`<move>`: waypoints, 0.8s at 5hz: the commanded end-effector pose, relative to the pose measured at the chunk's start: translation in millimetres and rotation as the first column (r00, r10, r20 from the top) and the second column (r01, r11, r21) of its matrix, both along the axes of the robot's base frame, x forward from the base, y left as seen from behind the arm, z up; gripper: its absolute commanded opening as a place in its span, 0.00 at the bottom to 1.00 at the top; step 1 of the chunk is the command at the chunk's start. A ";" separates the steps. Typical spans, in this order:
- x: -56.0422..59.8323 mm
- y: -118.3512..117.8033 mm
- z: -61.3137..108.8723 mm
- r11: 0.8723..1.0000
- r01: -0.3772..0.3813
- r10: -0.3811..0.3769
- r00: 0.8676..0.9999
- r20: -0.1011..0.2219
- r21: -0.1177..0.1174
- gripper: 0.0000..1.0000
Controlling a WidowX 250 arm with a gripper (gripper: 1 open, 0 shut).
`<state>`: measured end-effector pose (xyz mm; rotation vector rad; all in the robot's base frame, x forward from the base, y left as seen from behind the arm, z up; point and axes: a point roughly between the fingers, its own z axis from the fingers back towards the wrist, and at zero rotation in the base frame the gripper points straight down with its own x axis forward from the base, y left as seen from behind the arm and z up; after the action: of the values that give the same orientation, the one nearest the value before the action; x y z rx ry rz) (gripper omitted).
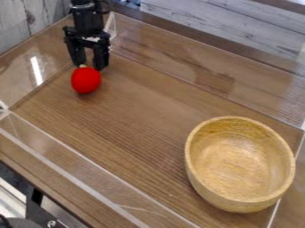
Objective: Move the red object to the right side of the table
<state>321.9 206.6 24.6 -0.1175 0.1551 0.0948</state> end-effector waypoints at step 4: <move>5.3 -23.6 54.7 0.992 -0.123 0.125 0.987 0.097 -0.026 0.00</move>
<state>321.7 180.7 51.8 -0.1872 0.1184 0.2168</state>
